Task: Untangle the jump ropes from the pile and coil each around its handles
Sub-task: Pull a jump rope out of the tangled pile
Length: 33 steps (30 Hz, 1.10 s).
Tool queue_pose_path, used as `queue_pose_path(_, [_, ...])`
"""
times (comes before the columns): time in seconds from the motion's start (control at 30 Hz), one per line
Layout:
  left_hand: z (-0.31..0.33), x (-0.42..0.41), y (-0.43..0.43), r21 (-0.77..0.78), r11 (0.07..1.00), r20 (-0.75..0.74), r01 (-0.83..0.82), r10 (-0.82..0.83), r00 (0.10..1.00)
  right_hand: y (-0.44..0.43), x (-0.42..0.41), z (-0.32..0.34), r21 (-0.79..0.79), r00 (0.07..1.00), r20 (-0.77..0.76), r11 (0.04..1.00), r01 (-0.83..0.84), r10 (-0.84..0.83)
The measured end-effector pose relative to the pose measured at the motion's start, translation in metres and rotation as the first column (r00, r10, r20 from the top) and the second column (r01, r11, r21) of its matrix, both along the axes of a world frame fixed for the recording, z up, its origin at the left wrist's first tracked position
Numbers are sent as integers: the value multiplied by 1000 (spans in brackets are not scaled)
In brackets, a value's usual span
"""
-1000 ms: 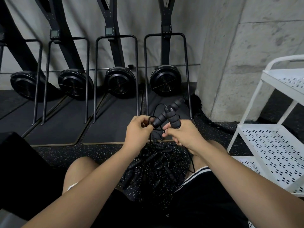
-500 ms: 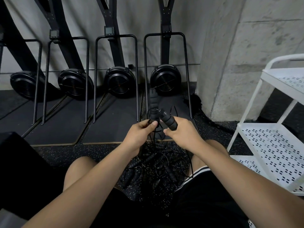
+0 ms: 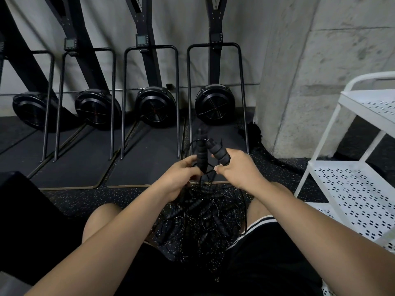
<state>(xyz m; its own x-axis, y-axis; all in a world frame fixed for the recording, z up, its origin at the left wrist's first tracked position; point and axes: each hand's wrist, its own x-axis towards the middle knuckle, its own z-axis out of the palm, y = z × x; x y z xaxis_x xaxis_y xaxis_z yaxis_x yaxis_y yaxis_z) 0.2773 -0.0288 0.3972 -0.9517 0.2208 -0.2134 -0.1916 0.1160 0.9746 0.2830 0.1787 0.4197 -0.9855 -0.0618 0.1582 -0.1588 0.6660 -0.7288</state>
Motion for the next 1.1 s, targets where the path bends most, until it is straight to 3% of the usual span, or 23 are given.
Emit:
queue_pose_path(0.17, [10,-3,-8,24,999,143,39,-42,989,3,2,3,93,999,-51,996,4,1])
queue_pose_path(0.33, [16,-4,-5,-145,989,166,-18,42,985,-9,6,2,155,997,-75,988,-25,36])
queue_pose_path(0.53, [27,-7,-12,-113,989,318,92,-52,947,-8,6,1,238,995,-62,969,-60,77])
queue_pose_path(0.7, [31,-6,-7,-146,985,344,89,-34,939,-10,6,-1,303,994,-52,950,-79,99])
queue_pose_path(0.87, [28,-10,-9,-81,995,378,59,-24,925,-12,4,-3,345,989,-103,937,-61,103])
queue_pose_path(1.0, [21,-18,-16,6,994,439,106,-97,893,-11,5,-7,444,982,-88,889,-110,166])
queue_pose_path(1.1, [16,-22,-20,74,991,474,114,-136,870,-9,3,-10,430,984,-65,894,-125,169])
